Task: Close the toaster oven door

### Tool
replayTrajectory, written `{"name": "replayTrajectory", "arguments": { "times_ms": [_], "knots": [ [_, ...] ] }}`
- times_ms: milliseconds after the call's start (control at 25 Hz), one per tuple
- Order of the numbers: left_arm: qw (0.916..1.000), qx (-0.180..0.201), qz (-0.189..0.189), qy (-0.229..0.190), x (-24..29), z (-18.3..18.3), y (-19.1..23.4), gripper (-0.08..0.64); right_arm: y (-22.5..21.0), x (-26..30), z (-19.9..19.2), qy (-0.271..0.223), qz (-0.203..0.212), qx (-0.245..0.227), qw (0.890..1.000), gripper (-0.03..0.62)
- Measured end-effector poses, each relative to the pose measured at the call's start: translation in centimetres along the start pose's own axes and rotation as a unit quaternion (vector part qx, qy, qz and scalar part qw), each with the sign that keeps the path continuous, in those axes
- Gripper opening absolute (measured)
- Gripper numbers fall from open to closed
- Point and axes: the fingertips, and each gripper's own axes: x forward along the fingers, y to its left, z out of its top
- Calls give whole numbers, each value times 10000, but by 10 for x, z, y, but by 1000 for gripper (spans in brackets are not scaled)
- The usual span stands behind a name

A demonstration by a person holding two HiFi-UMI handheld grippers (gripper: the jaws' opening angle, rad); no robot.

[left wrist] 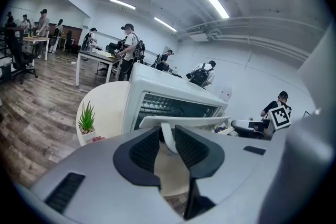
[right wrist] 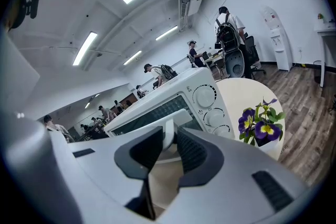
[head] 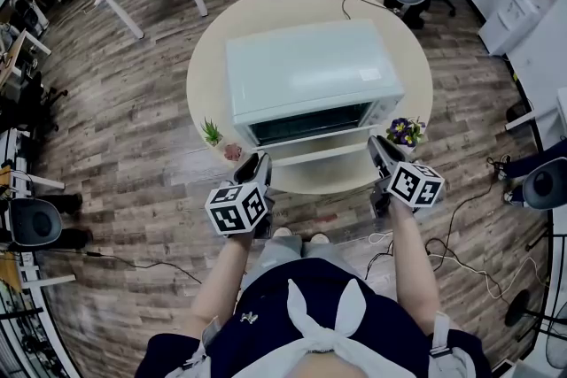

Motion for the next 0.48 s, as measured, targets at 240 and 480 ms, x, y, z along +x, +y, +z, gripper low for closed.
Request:
{"name": "replayTrajectory", "arguments": {
  "times_ms": [240,480],
  "knots": [
    [10000,-23,-30,-50,1,6,2,95,2,4,4,-13,-19,-29,10000,92],
    [9999,-13,-76,-129,5,12,2,95,1,7,10,-27,-35,3,10000,92]
  ]
}}
